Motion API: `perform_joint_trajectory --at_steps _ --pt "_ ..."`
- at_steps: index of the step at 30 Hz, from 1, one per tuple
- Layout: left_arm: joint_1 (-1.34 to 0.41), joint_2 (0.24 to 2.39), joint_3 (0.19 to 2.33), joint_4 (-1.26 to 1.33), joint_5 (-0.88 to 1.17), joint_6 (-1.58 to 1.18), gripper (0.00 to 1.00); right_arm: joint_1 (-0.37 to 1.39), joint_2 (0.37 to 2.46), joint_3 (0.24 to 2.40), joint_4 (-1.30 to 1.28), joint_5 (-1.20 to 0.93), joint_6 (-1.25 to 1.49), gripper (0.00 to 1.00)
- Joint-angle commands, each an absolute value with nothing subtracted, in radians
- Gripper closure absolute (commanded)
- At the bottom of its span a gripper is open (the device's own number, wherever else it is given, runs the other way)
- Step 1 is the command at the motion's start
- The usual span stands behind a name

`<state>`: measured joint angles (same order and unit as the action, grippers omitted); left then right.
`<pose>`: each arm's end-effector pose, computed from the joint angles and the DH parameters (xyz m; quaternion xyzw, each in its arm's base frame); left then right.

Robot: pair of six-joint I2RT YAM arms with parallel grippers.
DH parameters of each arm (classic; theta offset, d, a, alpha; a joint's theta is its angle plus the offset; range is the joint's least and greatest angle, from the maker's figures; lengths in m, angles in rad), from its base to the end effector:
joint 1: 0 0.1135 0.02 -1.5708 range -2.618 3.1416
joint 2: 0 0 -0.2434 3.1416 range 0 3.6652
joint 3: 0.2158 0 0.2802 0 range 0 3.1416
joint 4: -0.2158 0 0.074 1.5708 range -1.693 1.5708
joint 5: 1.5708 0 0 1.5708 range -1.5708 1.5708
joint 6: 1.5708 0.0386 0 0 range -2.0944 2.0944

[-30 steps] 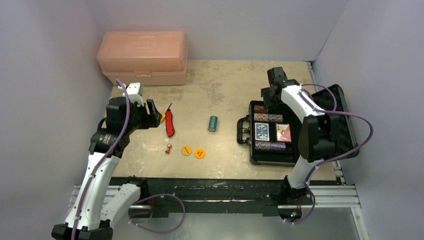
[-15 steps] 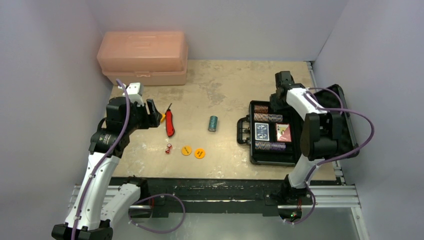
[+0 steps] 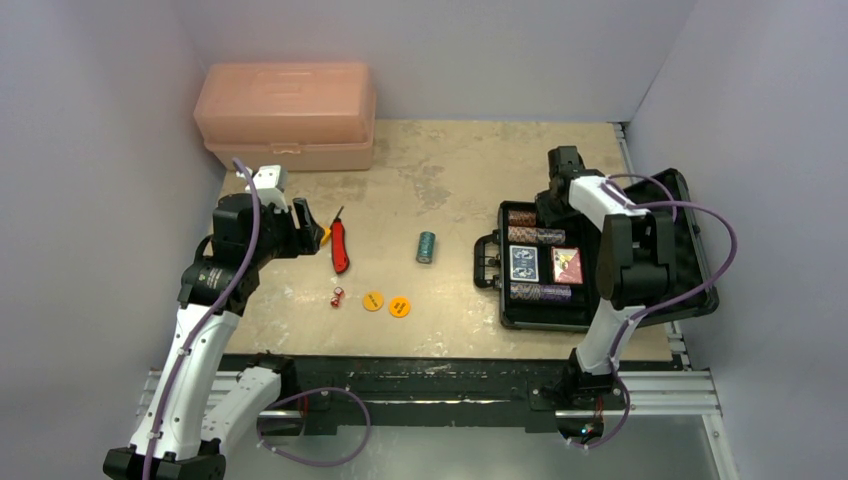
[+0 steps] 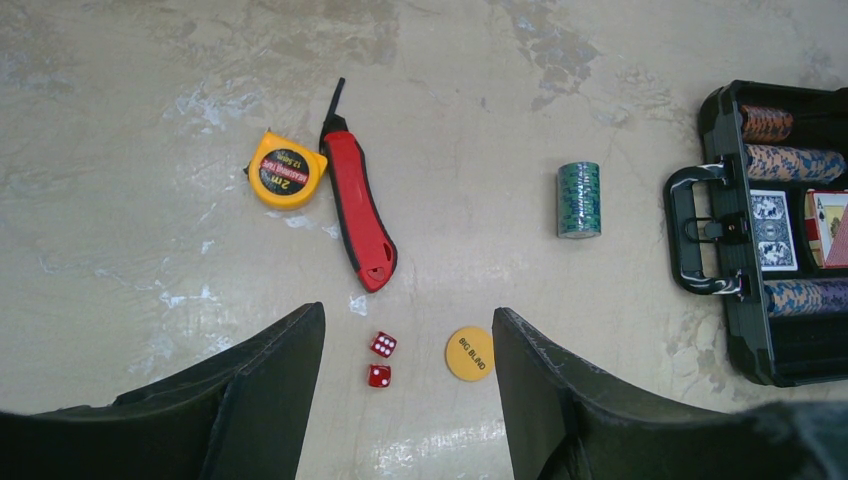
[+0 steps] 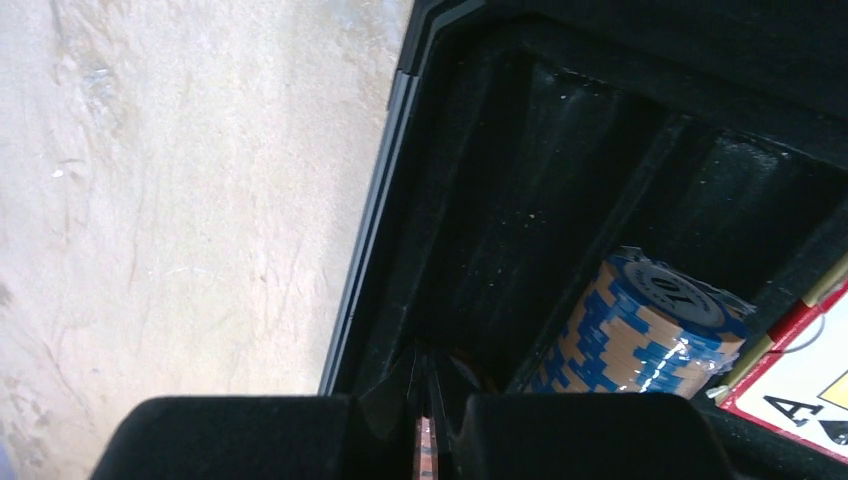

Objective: Pack up texas hold em set

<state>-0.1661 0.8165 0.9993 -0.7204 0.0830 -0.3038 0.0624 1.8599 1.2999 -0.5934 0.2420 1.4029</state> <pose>0.2048 -0.0376 0.3420 -0.0393 0.8681 -0.1500 0.4715 0.3981 0.0156 0.1503 0.6229 0.7455 0.0498 0.2319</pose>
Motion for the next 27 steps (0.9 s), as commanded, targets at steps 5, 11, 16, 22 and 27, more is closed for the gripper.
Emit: perform_joint_trajectory --at_steps 5,11,16,22,27 --pt "-0.173 0.819 0.993 -0.692 0.088 -0.298 0.39 0.065 1.815 1.271 -0.512 0.187 1.325 0.79" --pt "-0.178 0.828 0.992 -0.687 0.091 -0.296 0.39 0.066 1.762 1.291 -0.533 0.218 1.261 0.44" --pt "-0.193 0.845 0.993 -0.683 0.084 -0.298 0.4 0.065 1.706 1.311 -0.549 0.269 1.19 0.07" --pt "-0.26 0.878 0.995 -0.671 0.069 -0.304 0.41 0.066 1.646 1.326 -0.516 0.207 1.055 0.02" --pt "-0.354 0.953 1.017 -0.689 0.004 -0.345 0.37 0.066 1.603 1.313 -0.46 0.103 0.907 0.04"
